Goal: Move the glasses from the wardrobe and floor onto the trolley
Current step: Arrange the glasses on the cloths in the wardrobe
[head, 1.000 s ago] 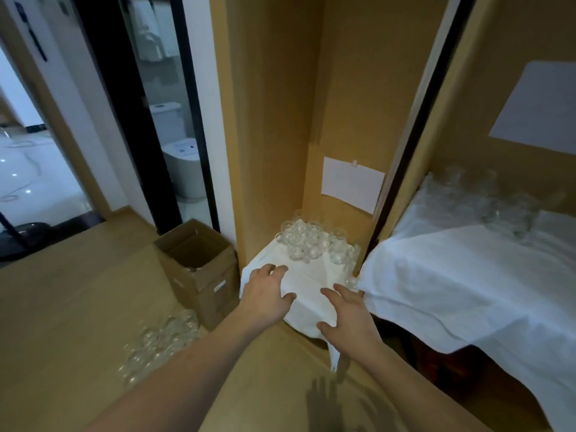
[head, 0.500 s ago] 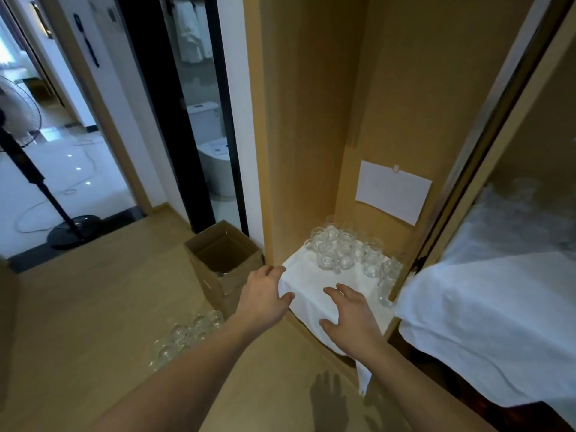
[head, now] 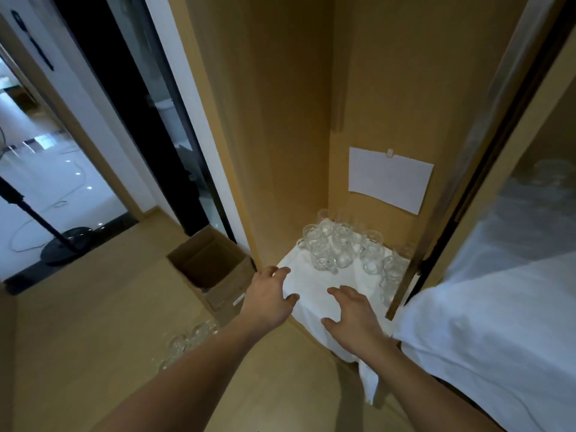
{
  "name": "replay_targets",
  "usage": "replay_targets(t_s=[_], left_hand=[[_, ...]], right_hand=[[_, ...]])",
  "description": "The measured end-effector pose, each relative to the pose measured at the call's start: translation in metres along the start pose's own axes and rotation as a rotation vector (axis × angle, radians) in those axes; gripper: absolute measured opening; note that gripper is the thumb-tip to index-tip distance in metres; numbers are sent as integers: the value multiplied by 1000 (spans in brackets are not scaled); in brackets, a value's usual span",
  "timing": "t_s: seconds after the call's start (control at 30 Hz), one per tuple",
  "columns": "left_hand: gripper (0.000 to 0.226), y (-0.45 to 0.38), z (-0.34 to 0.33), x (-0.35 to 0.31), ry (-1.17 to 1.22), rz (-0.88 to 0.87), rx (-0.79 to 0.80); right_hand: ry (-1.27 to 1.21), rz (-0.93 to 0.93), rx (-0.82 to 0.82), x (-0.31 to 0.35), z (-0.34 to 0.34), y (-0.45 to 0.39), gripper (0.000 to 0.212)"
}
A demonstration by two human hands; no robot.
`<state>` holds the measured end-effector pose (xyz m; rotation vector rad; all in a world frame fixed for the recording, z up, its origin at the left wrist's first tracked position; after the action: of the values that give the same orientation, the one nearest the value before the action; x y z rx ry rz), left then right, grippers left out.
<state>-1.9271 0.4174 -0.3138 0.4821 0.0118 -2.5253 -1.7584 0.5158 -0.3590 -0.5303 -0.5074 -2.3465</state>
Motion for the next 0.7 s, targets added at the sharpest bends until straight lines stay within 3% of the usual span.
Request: replay_targets(t_s=[0.7], left_hand=[[70,-204,-27,37,74,-204,244]], right_hand=[[-58,-317,-109,2,-2,-132,64]])
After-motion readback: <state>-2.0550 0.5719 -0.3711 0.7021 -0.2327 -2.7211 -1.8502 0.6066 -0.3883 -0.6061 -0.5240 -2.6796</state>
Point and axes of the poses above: each hand's wrist, its own y-axis away from the middle knuckle, its own z-axis out of the back of the hand, x = y × z, the point moved 3 cm from there along -y, towards the middle knuckle, and after that the axes turned 1 degree about y, right-handed, at the moved point
